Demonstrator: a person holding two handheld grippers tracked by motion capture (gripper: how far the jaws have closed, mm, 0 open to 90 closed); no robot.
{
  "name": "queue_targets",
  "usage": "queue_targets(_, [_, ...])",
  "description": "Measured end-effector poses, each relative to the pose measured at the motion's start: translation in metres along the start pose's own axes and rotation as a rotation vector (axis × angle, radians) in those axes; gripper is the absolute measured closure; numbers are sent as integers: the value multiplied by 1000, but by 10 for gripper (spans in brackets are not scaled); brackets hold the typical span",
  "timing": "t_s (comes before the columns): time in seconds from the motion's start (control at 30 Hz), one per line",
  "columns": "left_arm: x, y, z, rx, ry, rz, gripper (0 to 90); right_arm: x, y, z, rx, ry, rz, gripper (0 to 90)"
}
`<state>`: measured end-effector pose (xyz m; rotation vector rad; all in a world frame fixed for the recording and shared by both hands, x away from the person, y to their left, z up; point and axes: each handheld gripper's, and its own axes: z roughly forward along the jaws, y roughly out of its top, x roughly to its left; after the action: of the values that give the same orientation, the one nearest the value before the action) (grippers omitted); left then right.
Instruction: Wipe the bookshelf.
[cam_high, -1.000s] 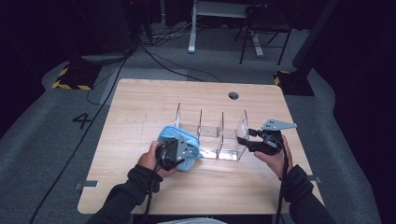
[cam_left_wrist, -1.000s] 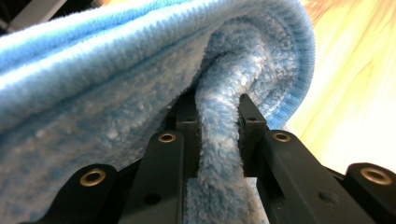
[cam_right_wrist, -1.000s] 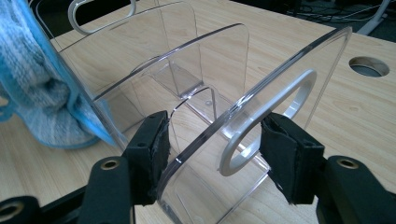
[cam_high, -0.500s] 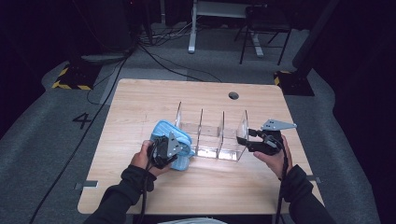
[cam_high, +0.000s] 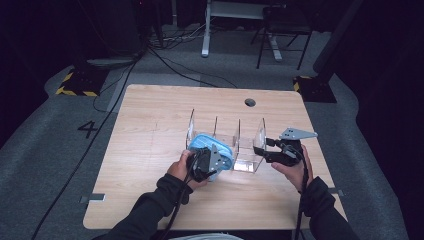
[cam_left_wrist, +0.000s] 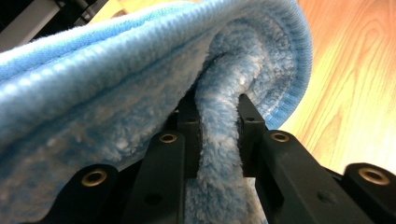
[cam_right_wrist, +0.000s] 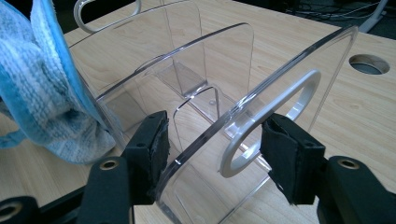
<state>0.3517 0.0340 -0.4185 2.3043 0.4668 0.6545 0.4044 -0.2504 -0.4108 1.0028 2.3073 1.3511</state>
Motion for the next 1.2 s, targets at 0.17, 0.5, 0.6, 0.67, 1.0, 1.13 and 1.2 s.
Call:
queue_targets(0.17, [-6,9,8,-9,-21,13,775,0,0,0,2,-1,1,424])
queue_targets(0.5, [-18,27,23,-29,-55,43,775,0,0,0,1,-1,-1,424])
queue_targets(0.6, [-22,33,27,-30,-65,51,775,0,0,0,1,-1,-1,424])
queue_targets(0.67, [-24,37,29,-33,-69,57,775,0,0,0,1,0,-1,423])
queue_targets(1.0, [-37,54,41,-43,-88,86,774,0,0,0,1,4,-4,424])
queue_targets(1.13, [-43,61,46,-49,-101,98,774,0,1,0,5,1,-10,425])
queue_targets(1.2, [-46,64,48,-51,-103,104,774,1,1,0,7,0,-17,427])
